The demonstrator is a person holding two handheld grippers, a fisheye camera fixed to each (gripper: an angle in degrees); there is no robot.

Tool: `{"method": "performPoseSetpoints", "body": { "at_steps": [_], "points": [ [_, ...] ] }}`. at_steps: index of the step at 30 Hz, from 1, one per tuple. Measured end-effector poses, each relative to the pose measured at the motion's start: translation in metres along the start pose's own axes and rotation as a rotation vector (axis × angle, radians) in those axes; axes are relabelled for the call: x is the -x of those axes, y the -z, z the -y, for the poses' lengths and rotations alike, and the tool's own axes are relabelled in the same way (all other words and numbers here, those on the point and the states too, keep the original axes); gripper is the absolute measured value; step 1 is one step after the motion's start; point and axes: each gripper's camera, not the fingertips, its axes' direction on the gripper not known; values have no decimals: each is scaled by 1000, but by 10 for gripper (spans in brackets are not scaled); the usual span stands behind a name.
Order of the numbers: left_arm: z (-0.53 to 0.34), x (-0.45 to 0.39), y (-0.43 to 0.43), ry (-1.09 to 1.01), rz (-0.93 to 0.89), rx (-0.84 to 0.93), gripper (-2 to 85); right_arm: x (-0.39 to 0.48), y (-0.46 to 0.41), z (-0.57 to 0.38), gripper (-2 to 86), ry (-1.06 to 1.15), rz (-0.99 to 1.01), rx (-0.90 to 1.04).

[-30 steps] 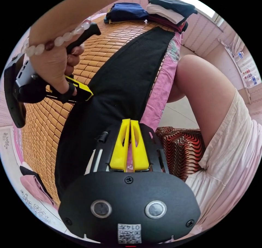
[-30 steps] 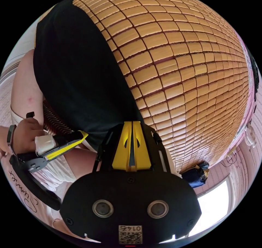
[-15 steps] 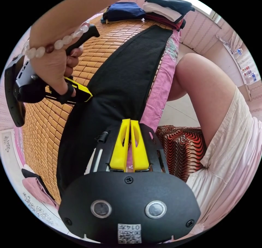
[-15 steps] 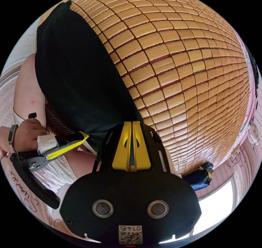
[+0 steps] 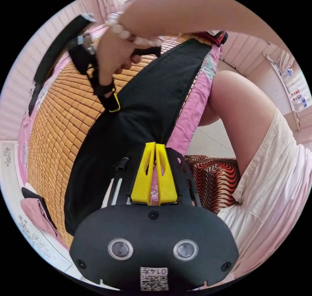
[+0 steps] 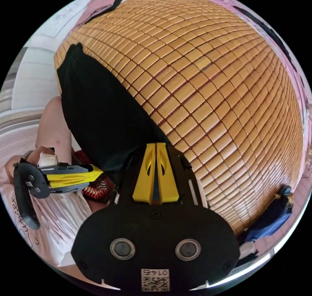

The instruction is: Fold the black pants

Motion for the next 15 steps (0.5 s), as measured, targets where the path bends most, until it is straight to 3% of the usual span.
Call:
{"method": "performPoseSetpoints", "body": {
  "at_steps": [4, 9, 12, 15],
  "points": [
    [-45, 19, 32, 153, -23, -109, -10, -27, 20, -105, -2, -170, 23, -300],
    [-100, 48, 34, 300, 19, -49, -10, -62, 57, -302, 10, -394, 35, -623],
    [-126, 60, 40, 371, 56, -27, -10, -87, 57, -422, 53, -665, -100, -697],
    [-142, 75, 46, 460, 53, -25, -10, -117, 41, -516, 109, -921, -112, -656]
  ]
}}
